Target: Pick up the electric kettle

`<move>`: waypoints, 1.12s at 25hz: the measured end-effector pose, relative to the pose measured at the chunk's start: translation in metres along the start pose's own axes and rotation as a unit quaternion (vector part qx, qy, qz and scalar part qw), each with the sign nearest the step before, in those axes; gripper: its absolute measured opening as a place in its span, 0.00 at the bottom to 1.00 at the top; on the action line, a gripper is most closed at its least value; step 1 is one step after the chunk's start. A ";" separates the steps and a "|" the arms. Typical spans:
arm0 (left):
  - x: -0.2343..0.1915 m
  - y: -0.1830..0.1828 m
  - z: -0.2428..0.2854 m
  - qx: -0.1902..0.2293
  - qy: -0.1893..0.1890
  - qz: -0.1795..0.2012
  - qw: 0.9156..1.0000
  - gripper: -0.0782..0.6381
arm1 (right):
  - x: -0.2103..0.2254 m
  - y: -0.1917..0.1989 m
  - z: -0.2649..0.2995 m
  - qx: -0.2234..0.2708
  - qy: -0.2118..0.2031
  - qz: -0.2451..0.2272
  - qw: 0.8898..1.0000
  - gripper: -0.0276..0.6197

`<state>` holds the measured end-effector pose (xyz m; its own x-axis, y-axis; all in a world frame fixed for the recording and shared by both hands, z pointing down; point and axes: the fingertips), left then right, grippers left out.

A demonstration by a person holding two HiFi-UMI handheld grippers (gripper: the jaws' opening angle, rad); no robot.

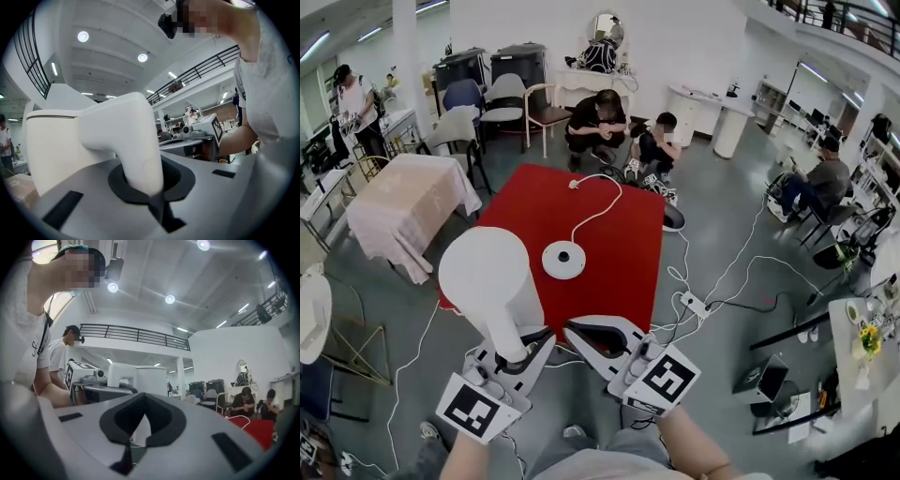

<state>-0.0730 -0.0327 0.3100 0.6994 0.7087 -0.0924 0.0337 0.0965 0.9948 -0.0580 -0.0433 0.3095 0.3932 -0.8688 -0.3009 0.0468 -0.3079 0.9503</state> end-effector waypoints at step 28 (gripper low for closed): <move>0.081 -0.007 0.006 0.020 -0.032 -0.018 0.999 0.13 | -0.023 -0.027 -0.076 0.007 -0.024 -0.011 1.000 0.05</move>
Point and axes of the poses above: the fingertips, and each gripper's own axes: z forward along the fingers, x to its right, y out of its underside, and after that the axes turned 15 degrees about -z, right-handed
